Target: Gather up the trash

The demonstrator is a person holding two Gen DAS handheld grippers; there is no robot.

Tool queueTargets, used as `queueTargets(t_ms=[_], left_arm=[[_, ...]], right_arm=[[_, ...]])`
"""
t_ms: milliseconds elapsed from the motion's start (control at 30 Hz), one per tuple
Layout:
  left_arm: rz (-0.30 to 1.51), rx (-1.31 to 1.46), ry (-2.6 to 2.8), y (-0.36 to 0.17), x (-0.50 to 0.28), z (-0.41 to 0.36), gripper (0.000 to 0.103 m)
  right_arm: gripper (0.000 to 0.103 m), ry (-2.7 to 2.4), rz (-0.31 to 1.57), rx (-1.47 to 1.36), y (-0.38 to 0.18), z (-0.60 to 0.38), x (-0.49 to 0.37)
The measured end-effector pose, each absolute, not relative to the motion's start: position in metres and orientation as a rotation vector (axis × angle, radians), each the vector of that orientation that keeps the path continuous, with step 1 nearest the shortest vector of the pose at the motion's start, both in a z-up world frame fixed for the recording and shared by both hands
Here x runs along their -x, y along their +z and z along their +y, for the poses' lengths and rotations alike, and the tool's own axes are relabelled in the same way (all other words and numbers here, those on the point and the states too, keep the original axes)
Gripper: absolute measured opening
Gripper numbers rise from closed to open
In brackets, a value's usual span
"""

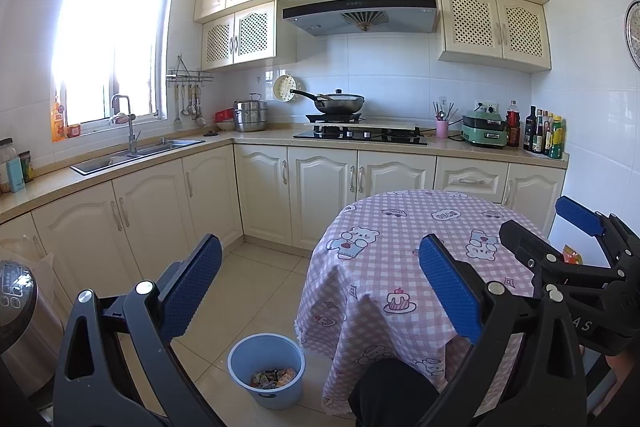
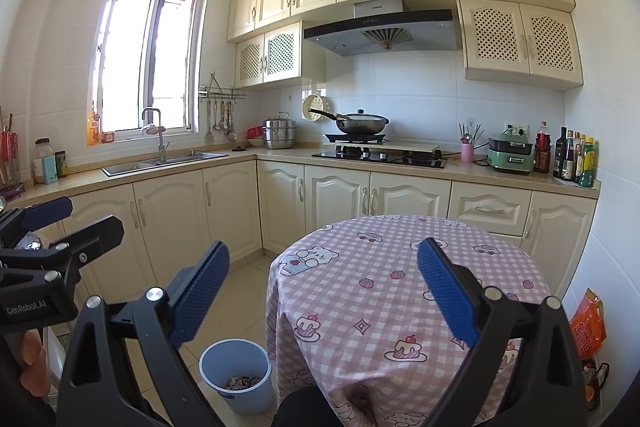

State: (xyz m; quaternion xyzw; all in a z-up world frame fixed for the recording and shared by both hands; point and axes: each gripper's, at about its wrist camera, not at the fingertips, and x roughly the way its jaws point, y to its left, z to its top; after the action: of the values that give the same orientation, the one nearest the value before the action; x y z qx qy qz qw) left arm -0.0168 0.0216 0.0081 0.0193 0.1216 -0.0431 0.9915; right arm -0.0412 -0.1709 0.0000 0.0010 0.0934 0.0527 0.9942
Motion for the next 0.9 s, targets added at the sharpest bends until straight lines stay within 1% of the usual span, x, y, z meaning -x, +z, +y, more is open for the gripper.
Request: queueTargets(t_ms=[900], left_arm=[[0.245, -0.037, -0.086, 0.0090, 0.0165, 0.0217, 0.095]], right_arm=[[0.093, 0.119, 0.193, 0.000, -0.0004, -0.1749, 0.0323]])
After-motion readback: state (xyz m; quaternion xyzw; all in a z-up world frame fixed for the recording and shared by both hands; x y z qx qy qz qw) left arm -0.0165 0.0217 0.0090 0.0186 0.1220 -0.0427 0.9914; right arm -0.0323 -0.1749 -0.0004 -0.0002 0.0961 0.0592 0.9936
